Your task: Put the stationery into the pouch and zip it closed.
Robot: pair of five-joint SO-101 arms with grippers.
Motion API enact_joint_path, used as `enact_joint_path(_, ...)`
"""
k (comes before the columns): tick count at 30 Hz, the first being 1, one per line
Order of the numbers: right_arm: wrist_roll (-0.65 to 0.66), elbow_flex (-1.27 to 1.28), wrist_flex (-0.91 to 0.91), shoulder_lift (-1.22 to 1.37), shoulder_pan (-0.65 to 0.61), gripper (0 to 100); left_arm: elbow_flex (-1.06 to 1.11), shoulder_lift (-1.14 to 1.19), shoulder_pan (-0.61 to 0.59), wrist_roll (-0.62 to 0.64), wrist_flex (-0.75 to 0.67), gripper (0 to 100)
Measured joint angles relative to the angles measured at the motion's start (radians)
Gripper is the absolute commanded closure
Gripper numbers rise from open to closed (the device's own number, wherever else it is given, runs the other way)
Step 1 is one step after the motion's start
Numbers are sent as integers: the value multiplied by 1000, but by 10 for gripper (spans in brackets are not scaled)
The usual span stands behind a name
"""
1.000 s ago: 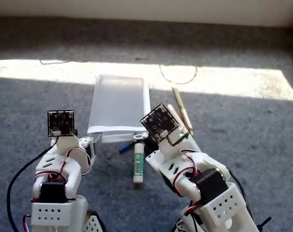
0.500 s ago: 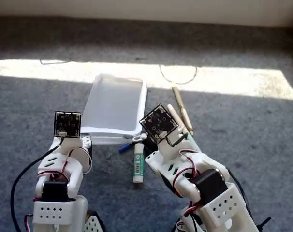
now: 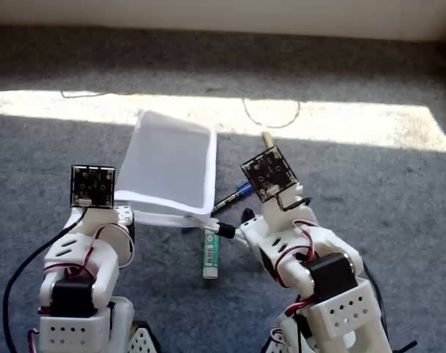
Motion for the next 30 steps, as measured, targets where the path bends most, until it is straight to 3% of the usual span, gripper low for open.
enact_joint_path(11, -28, 0, -120, 0, 130, 836, -219, 0, -2, 0, 155, 993)
enact_joint_path(14, -46, 0, -129, 0, 150, 836, -259, 26, 44, 0, 186, 993)
enact_joint_path(30, -49, 106, -282, -2, 157, 836, -786, 646, 104, 124, 327, 993)
